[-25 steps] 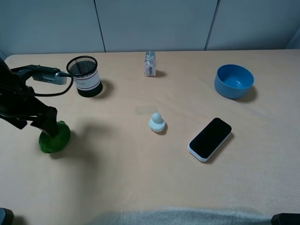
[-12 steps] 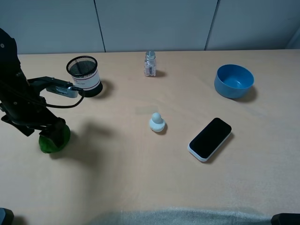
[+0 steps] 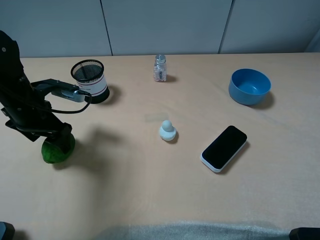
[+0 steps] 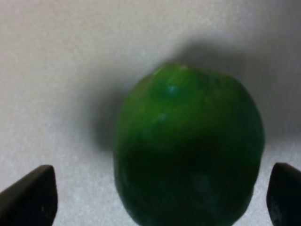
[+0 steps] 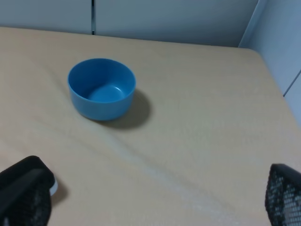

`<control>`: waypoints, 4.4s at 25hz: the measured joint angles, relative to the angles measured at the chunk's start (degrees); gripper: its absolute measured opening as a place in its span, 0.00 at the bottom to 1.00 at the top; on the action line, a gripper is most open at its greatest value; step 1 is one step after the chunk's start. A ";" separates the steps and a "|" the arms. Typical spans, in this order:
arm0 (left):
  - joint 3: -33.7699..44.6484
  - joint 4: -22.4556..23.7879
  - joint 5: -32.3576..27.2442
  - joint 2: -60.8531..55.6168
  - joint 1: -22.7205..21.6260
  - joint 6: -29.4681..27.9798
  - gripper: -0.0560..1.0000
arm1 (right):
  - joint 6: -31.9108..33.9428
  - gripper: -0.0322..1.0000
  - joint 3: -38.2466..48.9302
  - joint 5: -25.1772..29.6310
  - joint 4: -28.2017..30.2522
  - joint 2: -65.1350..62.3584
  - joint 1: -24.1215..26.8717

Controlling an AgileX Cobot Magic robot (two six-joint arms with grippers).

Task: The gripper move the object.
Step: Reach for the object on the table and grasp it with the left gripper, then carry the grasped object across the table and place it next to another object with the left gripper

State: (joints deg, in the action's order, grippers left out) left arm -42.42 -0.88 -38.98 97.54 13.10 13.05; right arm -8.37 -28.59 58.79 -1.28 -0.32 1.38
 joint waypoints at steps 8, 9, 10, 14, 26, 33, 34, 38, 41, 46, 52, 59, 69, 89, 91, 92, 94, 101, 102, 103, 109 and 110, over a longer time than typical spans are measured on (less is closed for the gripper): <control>0.00 0.88 0.57 0.00 2.17 0.44 0.95 | 0.00 0.70 0.00 0.00 0.00 0.00 0.00; 0.00 0.88 0.57 0.00 2.17 0.44 0.95 | 0.00 0.70 0.00 0.00 0.00 0.00 0.00; 0.00 0.88 0.57 0.00 2.17 0.44 0.95 | 0.00 0.70 0.00 0.00 0.00 0.00 0.00; 0.00 0.88 0.57 0.00 2.17 0.44 0.95 | 0.00 0.70 0.00 0.00 0.00 0.00 0.00; -0.23 0.88 1.61 3.11 2.17 0.44 0.94 | 0.00 0.70 0.00 0.00 0.00 0.00 0.00; -0.78 0.88 2.31 4.27 2.17 0.44 0.94 | 0.00 0.70 0.00 0.00 0.00 0.00 0.00; -0.78 0.88 2.31 4.85 2.22 0.44 0.94 | 0.00 0.70 0.00 0.00 0.00 0.00 0.00; -0.78 0.88 2.31 6.00 2.26 0.44 0.94 | 0.00 0.70 0.00 0.00 0.00 0.00 0.00; -0.90 0.88 2.31 6.00 2.26 0.44 0.94 | 0.00 0.70 0.00 0.00 0.00 0.00 0.00; -1.45 0.88 2.26 6.00 2.26 0.44 0.91 | 0.00 0.70 0.00 0.00 0.00 0.00 0.00; -1.45 1.19 1.92 6.00 2.26 0.44 0.84 | 0.00 0.70 0.00 0.00 0.00 0.00 0.00; -1.45 0.88 1.15 6.00 2.26 0.44 0.73 | 0.00 0.70 0.00 0.00 0.00 0.00 0.00; -1.47 0.88 1.10 6.00 2.26 -0.19 0.73 | 0.00 0.70 0.00 0.00 0.00 0.00 0.00; -12.37 1.25 -7.29 -1.94 2.26 -4.36 0.73 | 0.00 0.70 0.00 0.00 0.00 0.00 0.00; -13.23 1.63 -7.84 -3.57 2.26 -5.02 0.73 | 0.00 0.70 0.00 0.00 0.00 0.00 0.00; -13.86 1.94 -8.39 -4.19 2.26 -5.73 0.73 | 0.00 0.70 0.00 0.00 0.00 0.00 0.00; -15.30 2.72 -9.58 -4.74 2.26 -7.09 0.72 | 0.00 0.70 0.00 0.00 0.00 0.00 0.00; -20.42 6.91 -12.89 -4.76 1.65 -13.05 0.72 | 0.00 0.70 0.00 0.00 0.00 0.00 0.00; -21.09 6.97 -13.33 -4.76 1.16 -13.59 0.72 | 0.00 0.70 0.00 0.00 0.00 0.00 0.00; -21.66 7.02 -13.55 -4.76 0.39 -13.99 0.72 | 0.00 0.70 0.00 0.00 0.00 0.00 0.00; -22.37 7.17 -14.73 -4.76 -5.90 -14.39 0.72 | 0.00 0.70 0.00 0.00 0.00 0.00 0.00; -22.37 7.23 -14.73 -4.76 -7.06 -14.39 0.72 | 0.00 0.70 0.00 0.00 0.00 0.00 0.00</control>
State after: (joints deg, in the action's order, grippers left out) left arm -64.79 6.35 -53.71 92.77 6.04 -1.34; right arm -8.37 -28.59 58.79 -1.28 -0.32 1.38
